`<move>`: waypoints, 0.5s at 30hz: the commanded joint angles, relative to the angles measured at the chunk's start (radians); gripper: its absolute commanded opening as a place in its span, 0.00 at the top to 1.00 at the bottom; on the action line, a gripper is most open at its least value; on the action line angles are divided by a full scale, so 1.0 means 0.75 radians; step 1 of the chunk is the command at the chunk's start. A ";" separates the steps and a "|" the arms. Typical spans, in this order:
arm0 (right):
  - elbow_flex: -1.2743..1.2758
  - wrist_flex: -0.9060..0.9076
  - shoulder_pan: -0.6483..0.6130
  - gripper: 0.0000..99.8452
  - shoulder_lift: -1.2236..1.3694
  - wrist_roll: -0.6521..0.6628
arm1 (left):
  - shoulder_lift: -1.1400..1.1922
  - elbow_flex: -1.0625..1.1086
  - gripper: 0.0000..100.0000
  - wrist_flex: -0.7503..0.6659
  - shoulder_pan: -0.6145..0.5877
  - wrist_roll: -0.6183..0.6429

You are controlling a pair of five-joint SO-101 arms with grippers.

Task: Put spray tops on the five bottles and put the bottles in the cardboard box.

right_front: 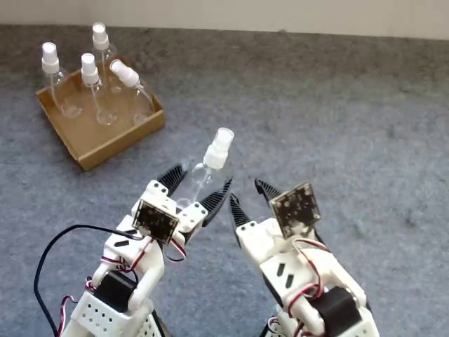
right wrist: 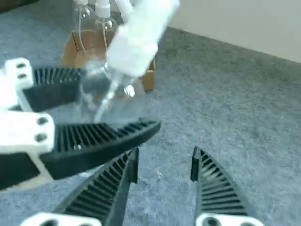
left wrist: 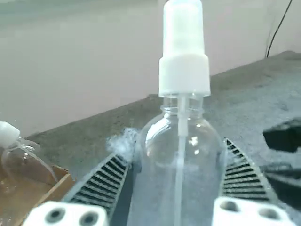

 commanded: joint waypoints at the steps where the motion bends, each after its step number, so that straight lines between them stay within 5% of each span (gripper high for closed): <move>1: 0.159 -0.167 -0.013 0.84 -0.011 0.020 | -0.015 0.019 0.86 -0.119 -0.083 0.012; 8: 0.328 -0.310 -0.007 0.99 -0.011 0.020 | -0.015 0.024 0.86 -0.331 -0.159 0.010; 15: 0.431 -0.482 -0.011 0.99 -0.011 0.012 | -0.015 0.024 0.86 -0.440 -0.105 0.018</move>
